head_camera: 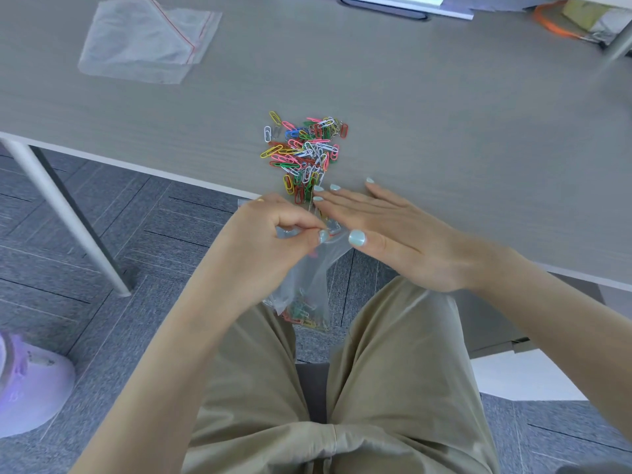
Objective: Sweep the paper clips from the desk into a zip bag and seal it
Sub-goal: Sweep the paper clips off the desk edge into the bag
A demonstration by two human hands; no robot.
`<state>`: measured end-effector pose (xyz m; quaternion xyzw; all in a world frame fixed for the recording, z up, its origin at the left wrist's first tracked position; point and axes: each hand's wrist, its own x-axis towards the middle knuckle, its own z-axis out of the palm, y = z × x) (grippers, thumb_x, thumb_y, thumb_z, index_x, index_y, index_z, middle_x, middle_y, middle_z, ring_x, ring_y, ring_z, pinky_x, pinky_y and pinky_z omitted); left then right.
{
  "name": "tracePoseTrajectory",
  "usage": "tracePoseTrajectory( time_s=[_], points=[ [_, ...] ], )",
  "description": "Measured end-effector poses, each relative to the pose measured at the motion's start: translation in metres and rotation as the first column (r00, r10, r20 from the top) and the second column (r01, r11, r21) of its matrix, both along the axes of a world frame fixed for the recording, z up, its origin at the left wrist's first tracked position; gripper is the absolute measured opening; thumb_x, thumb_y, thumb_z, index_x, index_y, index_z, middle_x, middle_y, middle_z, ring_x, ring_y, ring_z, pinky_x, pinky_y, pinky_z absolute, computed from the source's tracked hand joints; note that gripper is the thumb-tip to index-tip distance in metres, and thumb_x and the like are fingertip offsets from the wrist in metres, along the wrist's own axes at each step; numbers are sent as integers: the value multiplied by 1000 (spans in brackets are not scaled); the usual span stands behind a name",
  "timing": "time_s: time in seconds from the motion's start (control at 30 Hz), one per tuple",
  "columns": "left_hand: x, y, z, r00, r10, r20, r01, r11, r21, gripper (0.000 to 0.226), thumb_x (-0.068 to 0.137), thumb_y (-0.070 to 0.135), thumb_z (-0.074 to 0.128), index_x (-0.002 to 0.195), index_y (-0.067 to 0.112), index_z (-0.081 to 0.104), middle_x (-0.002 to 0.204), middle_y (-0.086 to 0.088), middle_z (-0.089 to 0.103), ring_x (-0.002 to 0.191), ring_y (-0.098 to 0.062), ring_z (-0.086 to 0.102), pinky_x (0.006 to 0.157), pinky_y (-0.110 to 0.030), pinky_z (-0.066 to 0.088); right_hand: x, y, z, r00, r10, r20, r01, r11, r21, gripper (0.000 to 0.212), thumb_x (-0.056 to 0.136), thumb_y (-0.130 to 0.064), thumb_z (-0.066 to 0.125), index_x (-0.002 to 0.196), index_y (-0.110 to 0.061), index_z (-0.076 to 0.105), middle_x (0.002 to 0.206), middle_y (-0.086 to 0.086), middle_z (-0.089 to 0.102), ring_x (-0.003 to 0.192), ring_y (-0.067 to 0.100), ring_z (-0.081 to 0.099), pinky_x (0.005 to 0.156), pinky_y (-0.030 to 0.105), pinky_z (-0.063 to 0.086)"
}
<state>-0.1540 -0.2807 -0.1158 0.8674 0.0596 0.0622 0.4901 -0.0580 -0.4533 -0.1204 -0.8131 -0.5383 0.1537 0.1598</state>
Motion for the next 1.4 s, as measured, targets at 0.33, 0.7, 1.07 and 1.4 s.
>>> tracePoseTrajectory(
  time_s=[0.33, 0.7, 1.07, 1.4],
  points=[
    [-3, 1, 2, 999, 34, -40, -36, 999, -37, 13, 76, 24, 65, 70, 35, 69, 85, 12, 63, 80, 7, 55, 66, 1, 34, 74, 34, 3, 846, -414, -336, 488, 855, 174, 54, 94, -51, 14, 142, -30, 27, 154, -13, 18, 141, 0, 9, 118, 27, -1],
    [-2, 1, 3, 999, 38, -30, -39, 999, -24, 16, 76, 24, 65, 68, 37, 67, 80, 14, 60, 74, 12, 53, 64, 1, 32, 47, 24, 1, 961, -235, -147, 251, 962, 103, 58, 90, -45, 11, 142, -26, 29, 152, -13, 23, 138, -6, 13, 117, 23, -1],
    [-1, -1, 2, 999, 39, -19, -39, 999, -17, 14, 77, 22, 65, 71, 35, 67, 76, 18, 59, 75, 14, 52, 66, 2, 32, 24, 4, 5, 958, -237, -159, 250, 966, 65, 57, 91, -44, 11, 144, -27, 22, 153, -15, 19, 138, -10, 8, 117, 25, -3],
    [-1, 1, 2, 999, 29, -14, -29, 999, -22, 16, 77, 21, 65, 71, 35, 69, 83, 15, 61, 80, 13, 53, 70, 2, 33, 5, 5, -21, 990, -44, 132, 29, 993, 114, 44, 99, -28, 22, 143, -25, 27, 150, -7, 32, 141, 7, 21, 117, 25, 7]
  ],
)
